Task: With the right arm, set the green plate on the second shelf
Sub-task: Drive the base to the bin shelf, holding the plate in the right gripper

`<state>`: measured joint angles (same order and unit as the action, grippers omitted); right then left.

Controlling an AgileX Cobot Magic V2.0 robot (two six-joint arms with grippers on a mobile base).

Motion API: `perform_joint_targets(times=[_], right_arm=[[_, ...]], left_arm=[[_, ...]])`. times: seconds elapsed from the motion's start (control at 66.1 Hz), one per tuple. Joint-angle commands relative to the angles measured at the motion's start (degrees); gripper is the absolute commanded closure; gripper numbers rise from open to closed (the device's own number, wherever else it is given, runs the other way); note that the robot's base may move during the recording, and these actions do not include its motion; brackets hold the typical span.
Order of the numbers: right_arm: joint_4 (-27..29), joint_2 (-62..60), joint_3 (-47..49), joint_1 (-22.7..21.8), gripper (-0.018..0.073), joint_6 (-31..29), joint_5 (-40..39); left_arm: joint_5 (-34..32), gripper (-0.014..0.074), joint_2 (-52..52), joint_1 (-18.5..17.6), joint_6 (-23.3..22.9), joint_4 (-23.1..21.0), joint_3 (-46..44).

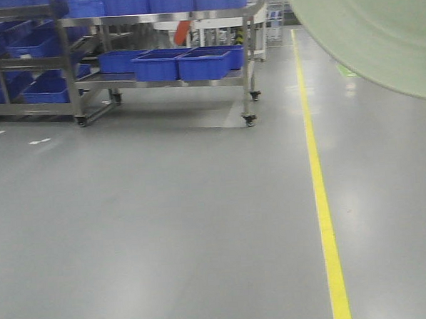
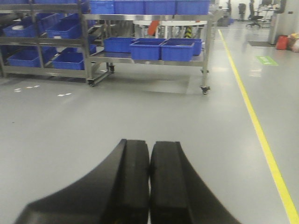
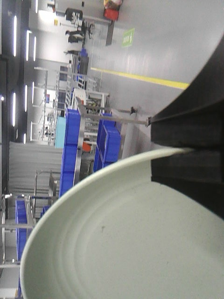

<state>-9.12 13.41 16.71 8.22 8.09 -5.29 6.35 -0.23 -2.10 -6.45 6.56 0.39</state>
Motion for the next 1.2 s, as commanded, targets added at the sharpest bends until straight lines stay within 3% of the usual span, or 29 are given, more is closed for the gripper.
perform_joint_targets(times=[0.0, 1.18], right_arm=[[0.0, 0.94, 1.88, -0.02, 0.0535, 0.16, -6.25], [0.0, 0.94, 1.88, -0.02, 0.0535, 0.16, -6.25]], left_arm=[[-4.94, 0.0466, -0.99, -0.1, 0.18, -0.1, 2.34], [-4.94, 0.0466, -0.99, -0.1, 0.18, -0.1, 2.34]])
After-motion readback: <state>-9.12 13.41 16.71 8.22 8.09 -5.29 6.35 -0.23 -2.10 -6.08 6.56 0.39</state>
